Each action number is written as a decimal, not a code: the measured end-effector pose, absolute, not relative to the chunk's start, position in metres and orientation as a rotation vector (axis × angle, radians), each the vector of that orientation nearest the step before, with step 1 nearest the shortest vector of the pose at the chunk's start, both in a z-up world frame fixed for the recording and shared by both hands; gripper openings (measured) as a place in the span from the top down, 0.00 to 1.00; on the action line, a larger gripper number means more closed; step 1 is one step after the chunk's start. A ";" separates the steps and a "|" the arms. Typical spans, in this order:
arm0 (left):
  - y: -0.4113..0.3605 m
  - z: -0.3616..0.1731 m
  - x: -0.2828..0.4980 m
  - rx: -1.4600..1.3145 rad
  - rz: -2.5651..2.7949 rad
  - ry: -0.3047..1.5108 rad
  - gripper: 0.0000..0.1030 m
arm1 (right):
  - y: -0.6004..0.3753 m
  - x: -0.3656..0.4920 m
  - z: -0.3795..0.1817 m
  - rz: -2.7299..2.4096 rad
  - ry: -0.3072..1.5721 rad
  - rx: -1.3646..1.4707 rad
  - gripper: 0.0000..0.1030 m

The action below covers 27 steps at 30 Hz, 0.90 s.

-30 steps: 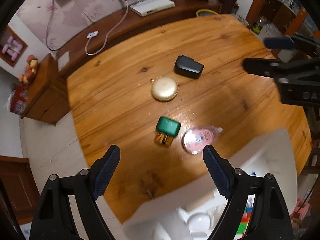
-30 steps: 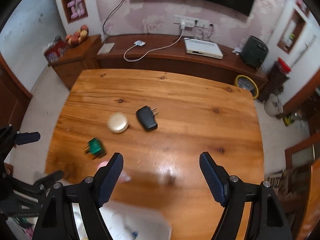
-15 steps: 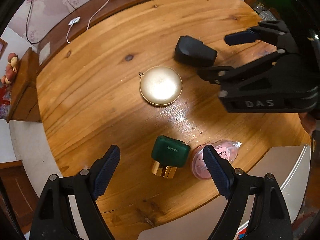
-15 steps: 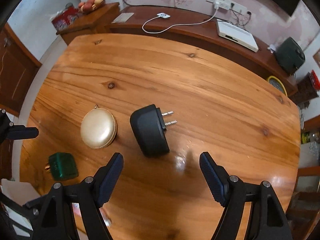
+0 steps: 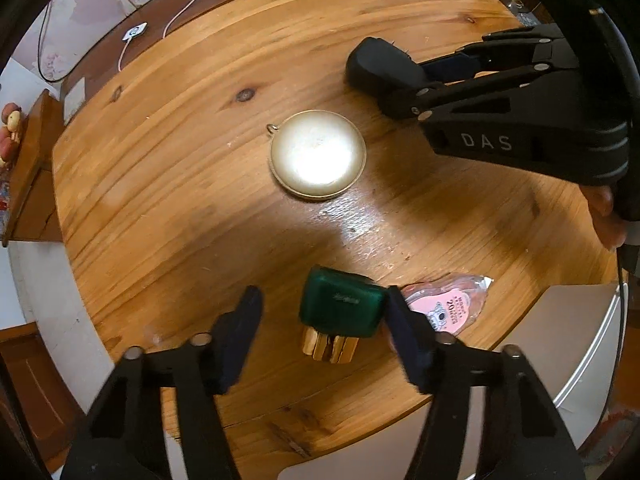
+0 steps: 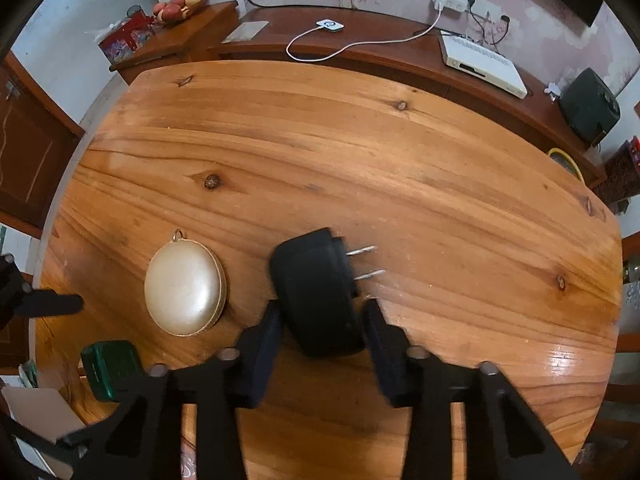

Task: Organize rigid objects
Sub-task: 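Grasp the green-capped jar with the left tool while the right tool grasps the black charger, then carry the green jar with the left tool while the right tool carries the black charger to the tray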

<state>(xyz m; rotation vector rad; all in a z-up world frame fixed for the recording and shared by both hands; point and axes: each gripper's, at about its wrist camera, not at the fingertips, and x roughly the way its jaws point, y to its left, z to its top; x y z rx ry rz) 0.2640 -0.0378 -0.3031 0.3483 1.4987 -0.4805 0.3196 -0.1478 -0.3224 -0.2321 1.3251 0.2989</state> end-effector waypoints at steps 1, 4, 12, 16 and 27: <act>-0.039 -0.303 0.263 0.341 -0.491 1.496 0.51 | -0.147 0.320 -0.322 0.301 1.325 -0.231 0.67; -0.043 -0.300 0.258 0.365 -0.492 1.475 0.58 | -0.148 0.317 -0.320 0.298 1.322 -0.227 0.68; -0.045 -0.281 0.241 0.368 -0.459 1.425 0.58 | -0.162 0.304 -0.301 0.314 1.290 -0.144 0.68; -0.044 -0.255 0.234 0.339 -0.454 1.383 0.58 | -0.174 0.292 -0.280 0.327 1.252 -0.068 0.68; -0.035 -0.155 0.189 0.291 -0.506 1.234 0.58 | -0.188 0.218 -0.188 0.346 1.093 0.061 0.68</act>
